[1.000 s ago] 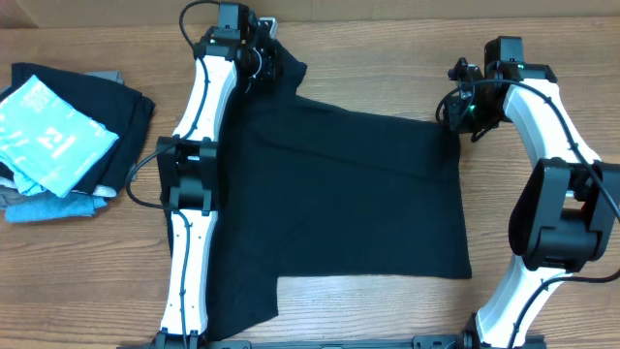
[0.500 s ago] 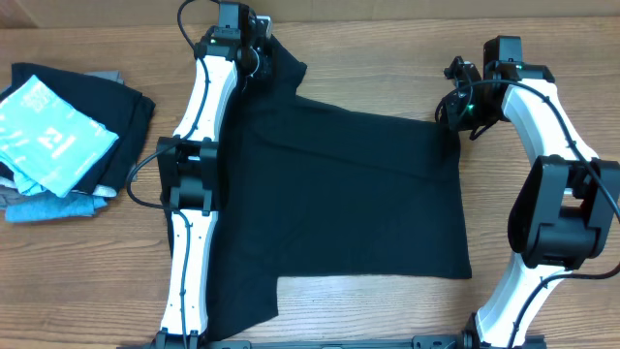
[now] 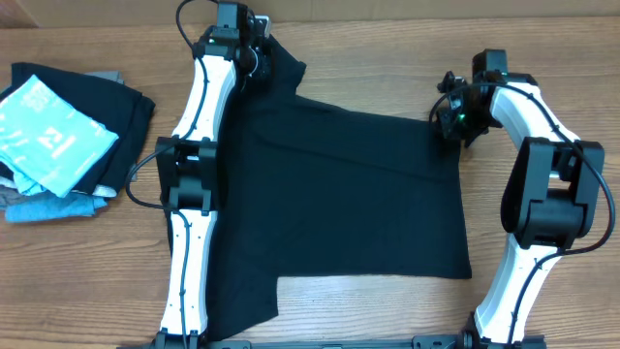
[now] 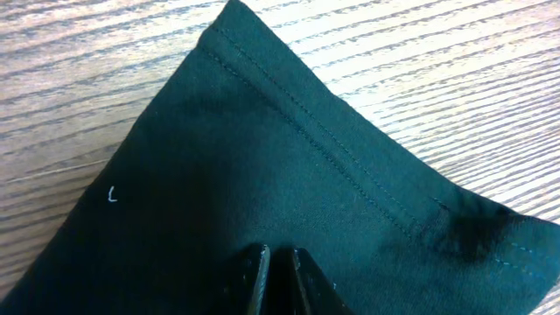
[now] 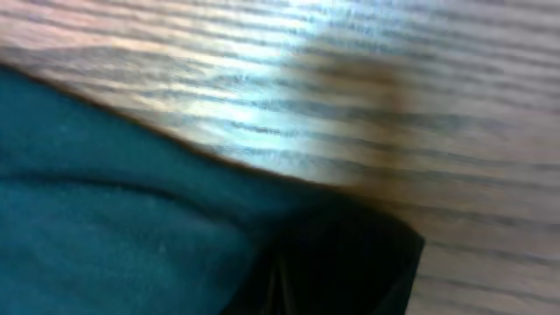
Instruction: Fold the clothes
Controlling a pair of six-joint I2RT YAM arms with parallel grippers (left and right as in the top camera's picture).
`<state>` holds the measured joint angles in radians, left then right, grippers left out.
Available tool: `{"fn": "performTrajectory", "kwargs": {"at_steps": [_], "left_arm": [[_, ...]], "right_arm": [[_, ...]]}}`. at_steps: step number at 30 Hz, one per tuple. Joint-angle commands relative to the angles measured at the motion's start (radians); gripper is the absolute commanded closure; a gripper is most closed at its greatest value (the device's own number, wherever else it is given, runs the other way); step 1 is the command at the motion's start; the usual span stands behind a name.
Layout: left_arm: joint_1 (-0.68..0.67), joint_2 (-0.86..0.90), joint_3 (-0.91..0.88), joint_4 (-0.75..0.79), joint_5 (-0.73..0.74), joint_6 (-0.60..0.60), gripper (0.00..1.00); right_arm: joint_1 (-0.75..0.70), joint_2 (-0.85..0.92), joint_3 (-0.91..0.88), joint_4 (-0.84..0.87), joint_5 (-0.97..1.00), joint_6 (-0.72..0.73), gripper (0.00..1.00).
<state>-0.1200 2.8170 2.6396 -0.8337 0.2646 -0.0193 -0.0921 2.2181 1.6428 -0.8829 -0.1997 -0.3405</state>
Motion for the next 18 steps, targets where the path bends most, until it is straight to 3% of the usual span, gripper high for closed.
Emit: {"fn": "performTrajectory", "kwargs": {"at_steps": [1,18], "left_arm": [[0.026,0.066,0.001,-0.023,-0.04,0.019,0.87],[0.069,0.066,0.001,-0.105,-0.04,0.02,0.9]], "right_arm": [[0.001,0.048,0.0,0.051,0.061,0.024,0.96],[0.001,0.102,0.0,0.444,0.124,0.109,0.96]]}}
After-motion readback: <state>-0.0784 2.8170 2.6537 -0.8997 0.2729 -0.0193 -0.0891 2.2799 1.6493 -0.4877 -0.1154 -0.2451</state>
